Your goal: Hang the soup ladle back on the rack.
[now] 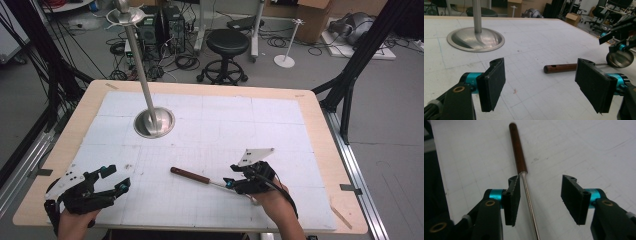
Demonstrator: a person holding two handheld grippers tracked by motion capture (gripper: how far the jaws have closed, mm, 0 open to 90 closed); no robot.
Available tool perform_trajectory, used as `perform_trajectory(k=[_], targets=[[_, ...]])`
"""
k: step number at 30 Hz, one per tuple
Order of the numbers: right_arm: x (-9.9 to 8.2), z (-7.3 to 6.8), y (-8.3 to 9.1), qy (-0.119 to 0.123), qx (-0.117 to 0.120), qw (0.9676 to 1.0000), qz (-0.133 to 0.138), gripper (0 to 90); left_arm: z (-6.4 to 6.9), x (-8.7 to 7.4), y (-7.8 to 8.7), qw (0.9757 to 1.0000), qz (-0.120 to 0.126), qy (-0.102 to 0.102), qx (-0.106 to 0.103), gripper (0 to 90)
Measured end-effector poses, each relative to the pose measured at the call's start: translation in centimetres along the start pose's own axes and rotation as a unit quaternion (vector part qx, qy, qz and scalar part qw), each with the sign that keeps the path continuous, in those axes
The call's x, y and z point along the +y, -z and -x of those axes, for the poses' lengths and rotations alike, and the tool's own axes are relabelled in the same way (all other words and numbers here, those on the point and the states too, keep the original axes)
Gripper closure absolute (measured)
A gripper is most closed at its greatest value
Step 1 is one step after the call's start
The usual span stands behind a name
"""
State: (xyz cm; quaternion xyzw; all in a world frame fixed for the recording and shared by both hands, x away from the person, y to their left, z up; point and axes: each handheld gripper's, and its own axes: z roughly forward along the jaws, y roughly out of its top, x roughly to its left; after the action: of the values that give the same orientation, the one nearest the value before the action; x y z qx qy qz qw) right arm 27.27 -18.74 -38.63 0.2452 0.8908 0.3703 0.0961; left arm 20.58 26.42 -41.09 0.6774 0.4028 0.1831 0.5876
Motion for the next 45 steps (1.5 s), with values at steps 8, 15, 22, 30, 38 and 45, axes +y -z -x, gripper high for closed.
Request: perform_trajectory(k=[8,15,22,30,38,45], targets=[[0.1,-0.2,-1.7,0.025,0.020,0.9967,-0.074,54.5,0.0,0.0,-0.1,1.0000,-0.004,0.002,0.000,25.0],[0.3,-0.2,-2.7,0.035,0.031,0.9918,-0.119,59.3,-0.1,-0.1,0.0,1.0000,-0.005,0.004,0.002,25.2],[0.3,-0.1,-3.4,0.044,0.036,0.9870,-0.150,64.6,-0.1,-0.1,-0.1,1.0000,-0.006,0.005,0.001,25.2],[0.3,0.1,-4.0,0.047,0.043,0.9826,-0.174,70.8,-0.2,-0.1,-0.1,0.9999,-0.008,0.006,0.002,25.2],[0.4,0.2,-4.3,0.042,0.049,0.9799,-0.189,74.4,-0.1,-0.2,-0.1,0.9999,-0.010,0.006,0.003,25.7],[0.7,0.0,-4.5,0.054,0.047,0.9763,-0.204,82.4,-0.1,-0.2,-0.2,0.9999,-0.013,0.006,0.002,26.0]])
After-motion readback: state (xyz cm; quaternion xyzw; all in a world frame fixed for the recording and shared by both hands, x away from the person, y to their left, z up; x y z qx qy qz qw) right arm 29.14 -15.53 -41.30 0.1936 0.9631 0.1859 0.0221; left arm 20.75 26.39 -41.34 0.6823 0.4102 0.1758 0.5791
